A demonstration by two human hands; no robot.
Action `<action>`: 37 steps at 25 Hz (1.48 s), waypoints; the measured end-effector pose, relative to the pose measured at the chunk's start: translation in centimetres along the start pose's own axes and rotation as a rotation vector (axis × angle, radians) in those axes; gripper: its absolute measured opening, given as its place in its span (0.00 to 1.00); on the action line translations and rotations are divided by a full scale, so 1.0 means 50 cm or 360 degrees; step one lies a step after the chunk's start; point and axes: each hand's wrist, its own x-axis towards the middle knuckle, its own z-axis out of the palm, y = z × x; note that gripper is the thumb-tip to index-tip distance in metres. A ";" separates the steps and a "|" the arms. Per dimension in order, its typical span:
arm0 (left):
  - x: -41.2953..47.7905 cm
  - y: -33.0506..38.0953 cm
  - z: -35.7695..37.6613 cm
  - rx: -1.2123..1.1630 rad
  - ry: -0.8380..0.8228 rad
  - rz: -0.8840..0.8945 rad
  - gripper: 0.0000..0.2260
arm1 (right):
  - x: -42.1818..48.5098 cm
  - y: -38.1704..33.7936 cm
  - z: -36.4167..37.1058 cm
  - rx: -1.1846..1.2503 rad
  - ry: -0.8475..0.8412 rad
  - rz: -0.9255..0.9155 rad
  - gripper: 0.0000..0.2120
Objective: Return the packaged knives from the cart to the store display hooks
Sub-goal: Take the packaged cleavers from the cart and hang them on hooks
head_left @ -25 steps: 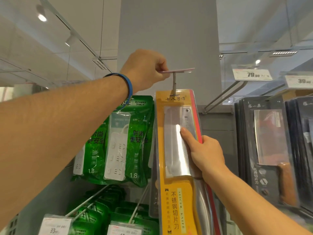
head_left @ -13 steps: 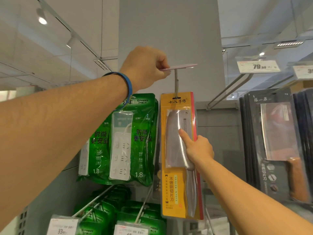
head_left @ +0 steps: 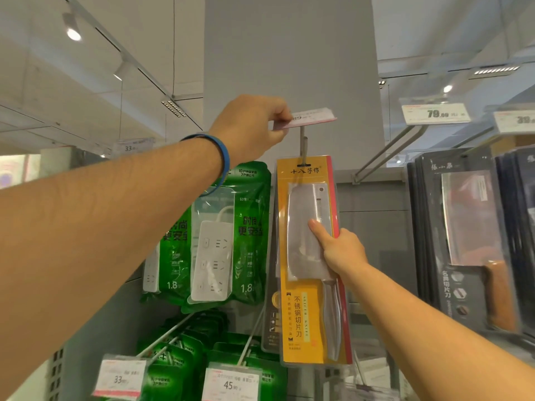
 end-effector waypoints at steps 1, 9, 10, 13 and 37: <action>-0.004 0.000 0.002 0.0050 -0.0012 0.0016 0.11 | -0.004 -0.001 -0.003 0.0034 0.0001 -0.0005 0.40; -0.083 -0.020 0.043 -0.0038 0.0006 0.0025 0.27 | -0.051 0.039 -0.004 -0.0104 0.0016 0.0084 0.30; -0.100 -0.030 0.049 -0.0123 0.0034 -0.0024 0.28 | -0.059 0.044 -0.006 -0.0096 0.0025 0.0087 0.30; -0.185 -0.066 0.082 -0.0426 0.0071 -0.0274 0.23 | -0.078 0.061 -0.008 -0.0064 0.0036 0.0091 0.29; -1.154 0.184 0.244 -0.1885 -0.1590 -0.2103 0.06 | -0.917 0.439 0.001 0.0326 0.0112 0.0975 0.06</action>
